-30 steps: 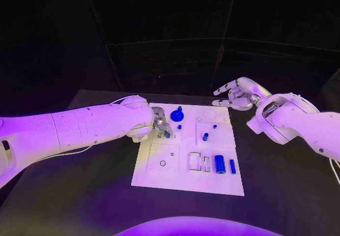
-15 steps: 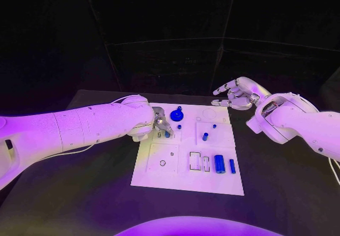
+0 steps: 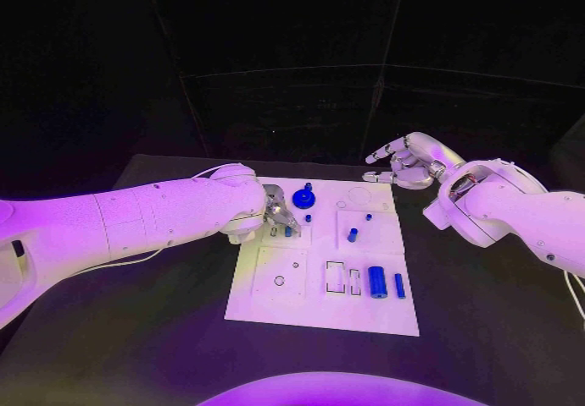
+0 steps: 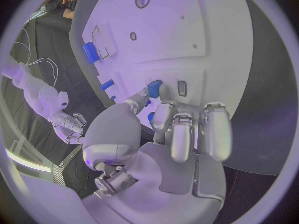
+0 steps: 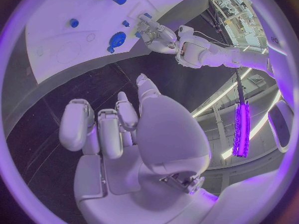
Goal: Assemble the parts on the task board
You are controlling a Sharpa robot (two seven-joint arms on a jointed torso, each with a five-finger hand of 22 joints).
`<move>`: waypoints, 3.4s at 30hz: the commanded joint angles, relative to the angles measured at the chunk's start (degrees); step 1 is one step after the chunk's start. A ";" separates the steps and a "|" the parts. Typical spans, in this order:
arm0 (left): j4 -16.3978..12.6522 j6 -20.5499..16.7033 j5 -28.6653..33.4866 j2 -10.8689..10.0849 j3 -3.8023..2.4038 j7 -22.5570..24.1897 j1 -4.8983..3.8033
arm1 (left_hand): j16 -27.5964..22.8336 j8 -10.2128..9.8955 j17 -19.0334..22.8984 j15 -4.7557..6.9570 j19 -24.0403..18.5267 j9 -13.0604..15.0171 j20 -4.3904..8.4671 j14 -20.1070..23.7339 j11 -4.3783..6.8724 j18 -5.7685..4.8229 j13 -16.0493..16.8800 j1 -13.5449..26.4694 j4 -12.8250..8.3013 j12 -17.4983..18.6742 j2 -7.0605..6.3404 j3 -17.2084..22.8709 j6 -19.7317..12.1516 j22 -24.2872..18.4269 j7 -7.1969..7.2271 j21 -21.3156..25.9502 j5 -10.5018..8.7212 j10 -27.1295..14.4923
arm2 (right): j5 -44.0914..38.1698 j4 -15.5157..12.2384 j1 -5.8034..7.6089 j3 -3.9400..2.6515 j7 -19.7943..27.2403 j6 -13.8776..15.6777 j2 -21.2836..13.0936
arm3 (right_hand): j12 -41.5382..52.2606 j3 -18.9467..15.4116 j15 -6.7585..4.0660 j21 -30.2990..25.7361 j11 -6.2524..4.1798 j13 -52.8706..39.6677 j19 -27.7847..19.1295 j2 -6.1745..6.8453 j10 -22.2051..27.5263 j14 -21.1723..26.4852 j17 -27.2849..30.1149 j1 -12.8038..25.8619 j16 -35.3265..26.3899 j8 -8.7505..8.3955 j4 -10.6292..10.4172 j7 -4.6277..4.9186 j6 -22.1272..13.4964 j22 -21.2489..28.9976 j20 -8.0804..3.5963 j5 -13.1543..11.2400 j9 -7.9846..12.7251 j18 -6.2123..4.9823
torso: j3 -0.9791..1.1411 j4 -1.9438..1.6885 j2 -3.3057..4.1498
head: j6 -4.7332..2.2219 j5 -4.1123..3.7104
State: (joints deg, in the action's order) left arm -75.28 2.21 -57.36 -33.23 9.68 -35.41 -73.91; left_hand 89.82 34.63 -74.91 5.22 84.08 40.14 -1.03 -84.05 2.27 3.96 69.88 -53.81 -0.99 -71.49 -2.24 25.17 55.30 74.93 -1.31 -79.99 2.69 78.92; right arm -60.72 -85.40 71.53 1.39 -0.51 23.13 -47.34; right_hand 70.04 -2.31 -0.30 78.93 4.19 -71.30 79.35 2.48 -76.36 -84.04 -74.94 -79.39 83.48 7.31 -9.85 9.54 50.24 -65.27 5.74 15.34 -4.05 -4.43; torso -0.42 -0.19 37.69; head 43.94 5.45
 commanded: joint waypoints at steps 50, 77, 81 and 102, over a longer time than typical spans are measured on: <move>15.68 13.81 -4.06 3.61 -7.23 0.38 -4.06 | 0.18 -8.58 -15.09 -1.51 -0.47 -5.67 -1.26 -5.95 -2.25 -0.11 -3.88 -8.18 7.79 3.12 2.96 -24.44 -3.25 -1.65 -2.96 3.77 0.02 -2.96 | 0.65 1.09 0.08 -0.02 0.66 -0.30 0.48 | -0.55 -1.29 -0.03 -0.65 0.03 0.40 -0.40 -0.55 0.72 -3.34 -3.93 -0.09 -0.81 0.69 -0.82 -0.20 -0.65 0.45 -0.06 -0.39 0.01 -0.41 | -0.03 -0.03 0.02 | -0.20 0.12; 23.68 17.70 -4.51 8.30 -6.52 0.60 -1.78 | 0.18 -9.30 -15.09 -1.31 0.01 -6.93 -1.19 -5.95 -1.96 -0.31 -3.29 -6.84 9.59 2.35 3.39 -27.46 -1.21 -0.53 -2.57 2.97 0.02 -2.36 | 0.65 1.44 0.06 -0.02 0.83 -0.49 1.12 | -0.59 -1.41 -0.04 -0.69 0.02 0.46 -0.39 -0.66 0.77 -3.36 -3.95 -0.48 -0.83 0.78 -0.82 -0.20 -0.74 0.49 -0.08 0.10 0.02 -0.42 | 0.03 -0.06 -0.02 | 0.05 0.30; 24.10 18.30 -4.52 8.60 -6.37 0.37 -1.64 | 0.18 -9.30 -15.09 -1.28 0.04 -7.00 -1.17 -5.95 -1.91 -0.33 -3.32 -7.13 9.53 2.36 3.56 -27.59 -0.98 -0.44 -2.52 2.91 0.02 -2.36 | 0.65 1.45 0.06 -0.02 0.83 -0.52 1.15 | -0.59 -1.41 -0.04 -0.69 0.02 0.46 -0.39 -0.66 0.77 -3.36 -3.95 -0.48 -0.83 0.78 -0.82 -0.20 -0.74 0.49 -0.08 0.10 0.02 -0.42 | -0.01 -0.03 0.01 | 0.16 0.35; 24.19 18.18 -4.53 8.98 -6.20 1.10 -1.24 | 0.18 -9.42 -15.09 -1.14 0.17 -7.33 -1.05 -5.95 -1.75 -0.40 -3.14 -9.16 8.83 2.14 4.81 -27.76 -0.06 -0.06 -2.33 2.68 0.02 -2.13 | 0.66 1.69 0.05 -0.02 0.92 -0.65 1.42 | -0.59 -1.41 -0.04 -0.69 0.02 0.46 -0.39 -0.66 0.77 -3.36 -3.95 -0.48 -0.83 0.78 -0.82 -0.20 -0.74 0.49 -0.08 0.10 0.02 -0.42 | 0.03 -0.04 -0.02 | 0.36 0.33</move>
State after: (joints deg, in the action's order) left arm -51.06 19.66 -61.53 -24.34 3.50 -34.94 -75.07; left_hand 89.82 25.52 -74.91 3.97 83.76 32.85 -1.96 -84.05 0.52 3.97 66.75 -62.70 8.15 -69.03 2.49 -2.45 54.88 74.79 -3.57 -77.04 2.68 76.58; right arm -60.18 -83.68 71.48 1.40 -0.12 22.77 -45.98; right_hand 69.83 -3.37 -0.30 78.49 4.19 -70.94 79.35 2.17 -75.94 -84.04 -74.95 -79.70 83.00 7.80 -10.59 9.34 50.05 -64.84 5.74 15.23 -4.05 -4.43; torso -0.40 -0.27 37.66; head 44.26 5.72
